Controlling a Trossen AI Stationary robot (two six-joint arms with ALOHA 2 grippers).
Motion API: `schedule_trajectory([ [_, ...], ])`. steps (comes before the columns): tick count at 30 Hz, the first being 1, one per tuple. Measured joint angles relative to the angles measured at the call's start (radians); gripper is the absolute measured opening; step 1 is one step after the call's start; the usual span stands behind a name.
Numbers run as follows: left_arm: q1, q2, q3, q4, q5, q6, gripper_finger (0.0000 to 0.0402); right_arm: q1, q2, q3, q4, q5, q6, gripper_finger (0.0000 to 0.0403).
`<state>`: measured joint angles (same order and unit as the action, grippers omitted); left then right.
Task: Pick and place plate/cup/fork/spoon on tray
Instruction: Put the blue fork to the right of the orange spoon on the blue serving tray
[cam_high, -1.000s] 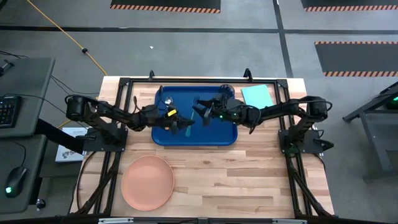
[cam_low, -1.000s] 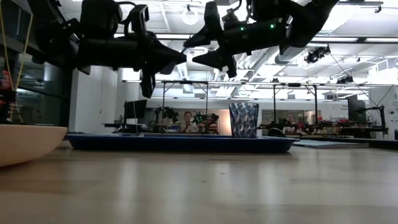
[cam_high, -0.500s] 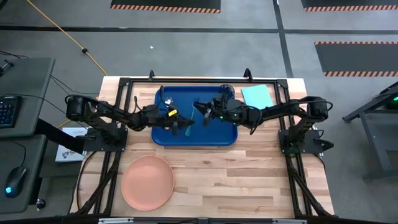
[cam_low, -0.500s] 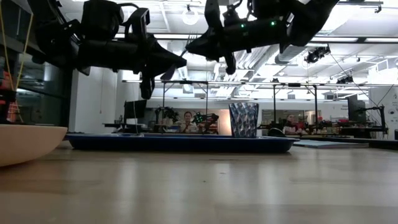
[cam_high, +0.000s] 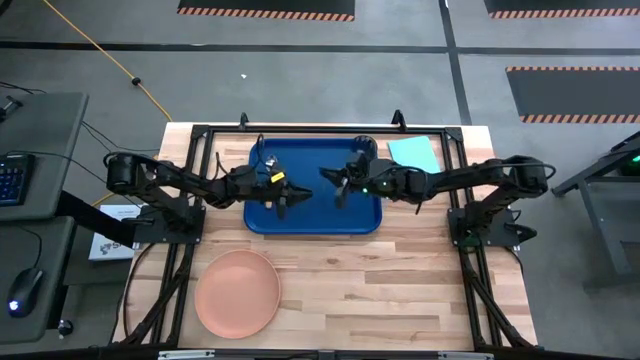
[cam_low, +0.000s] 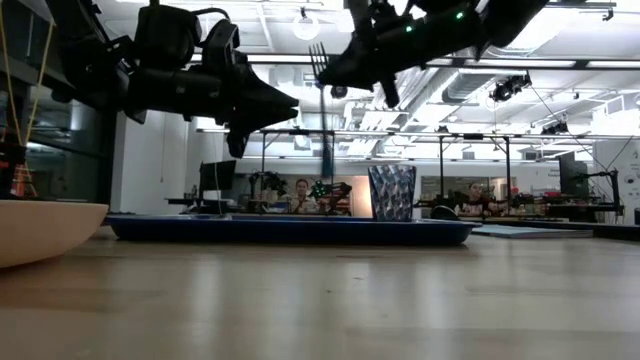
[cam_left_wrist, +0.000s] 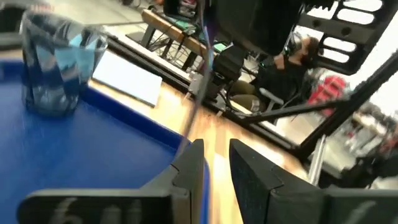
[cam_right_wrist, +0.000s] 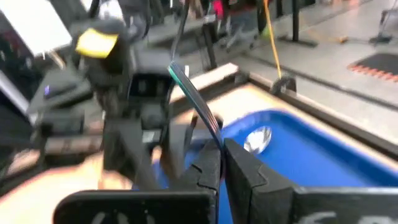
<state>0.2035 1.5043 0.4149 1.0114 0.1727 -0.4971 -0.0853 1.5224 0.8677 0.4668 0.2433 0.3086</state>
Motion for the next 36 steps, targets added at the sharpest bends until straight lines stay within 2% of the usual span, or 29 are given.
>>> schedule_trajectory([
  [6,-0.055,0.0,0.0,0.035,0.066,0.343,0.0079,0.016,-0.014,0.0,-0.055,-0.072,0.008,0.0001],
  [10,-0.141,0.0,-0.001,0.025,-0.002,0.633,0.0083,0.018,-0.014,0.0,-0.032,-0.128,0.045,0.0],
  [13,-0.218,0.0,-0.001,0.0,-0.117,0.872,0.0083,0.02,-0.014,0.0,0.018,-0.159,0.069,0.0],
  [19,-0.401,0.0,0.0,-0.009,-0.506,1.412,0.0083,0.02,-0.014,0.0,0.046,-0.233,0.107,0.0],
  [21,-0.46,0.0,0.009,-0.012,-0.605,1.605,0.0083,0.02,-0.014,0.0,0.046,-0.245,0.113,0.0],
  [27,-0.568,0.046,0.084,-0.051,-0.786,1.974,0.0084,0.02,-0.013,0.0,0.079,-0.272,0.151,0.0],
  [32,-0.582,0.127,0.179,-0.048,-0.94,2.324,0.0084,0.007,-0.012,0.0,0.129,-0.374,0.263,0.0],
  [36,-0.589,0.176,0.219,-0.051,-1.042,2.594,0.0084,-0.007,-0.012,0.0,0.105,-0.439,0.308,0.0],
])
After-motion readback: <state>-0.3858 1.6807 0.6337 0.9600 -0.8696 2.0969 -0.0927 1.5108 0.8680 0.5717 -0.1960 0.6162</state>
